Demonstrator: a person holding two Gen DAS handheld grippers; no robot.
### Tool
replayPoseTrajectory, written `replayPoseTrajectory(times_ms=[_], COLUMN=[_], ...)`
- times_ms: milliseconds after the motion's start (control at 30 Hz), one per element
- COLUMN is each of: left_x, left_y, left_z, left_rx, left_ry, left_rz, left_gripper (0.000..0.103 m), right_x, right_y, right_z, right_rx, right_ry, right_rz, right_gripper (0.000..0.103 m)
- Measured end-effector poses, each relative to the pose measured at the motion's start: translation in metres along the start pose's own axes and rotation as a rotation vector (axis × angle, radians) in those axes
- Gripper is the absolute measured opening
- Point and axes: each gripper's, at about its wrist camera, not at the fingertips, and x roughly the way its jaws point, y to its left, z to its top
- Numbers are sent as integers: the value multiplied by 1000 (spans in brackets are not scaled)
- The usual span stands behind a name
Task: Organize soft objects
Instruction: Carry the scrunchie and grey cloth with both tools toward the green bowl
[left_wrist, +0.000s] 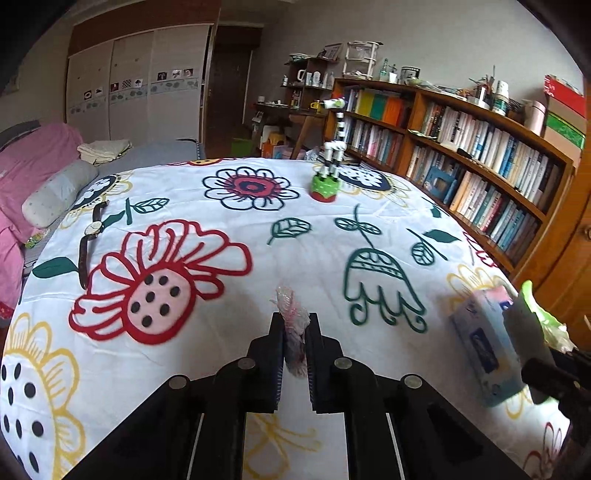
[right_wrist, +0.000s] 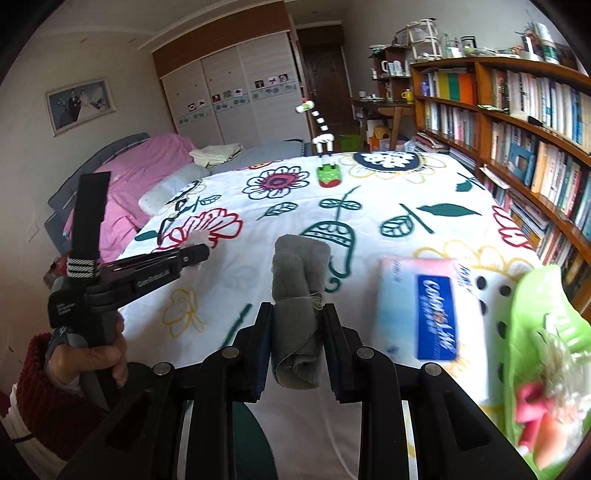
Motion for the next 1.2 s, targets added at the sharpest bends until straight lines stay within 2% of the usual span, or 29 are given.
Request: replayPoseTrajectory(times_ms=[467,833,1200], left_x=[-21,-32,-40], left_y=[-45,-84,-133], left_z=[-7,-5,-5], left_rx=[55,124,210], left_ry=[-13,-30,-35], left_rz=[-51,-88,-144], left_gripper=[11,11,11], right_x=[-52,-98,-114], right_y=[-53,-114,-160], right_z=[-28,-46,-64], right_rx=[84,191,262], right_ry=[-29,-79,-81], right_rz=[-99,-233,-312], right_gripper=[27,27,27])
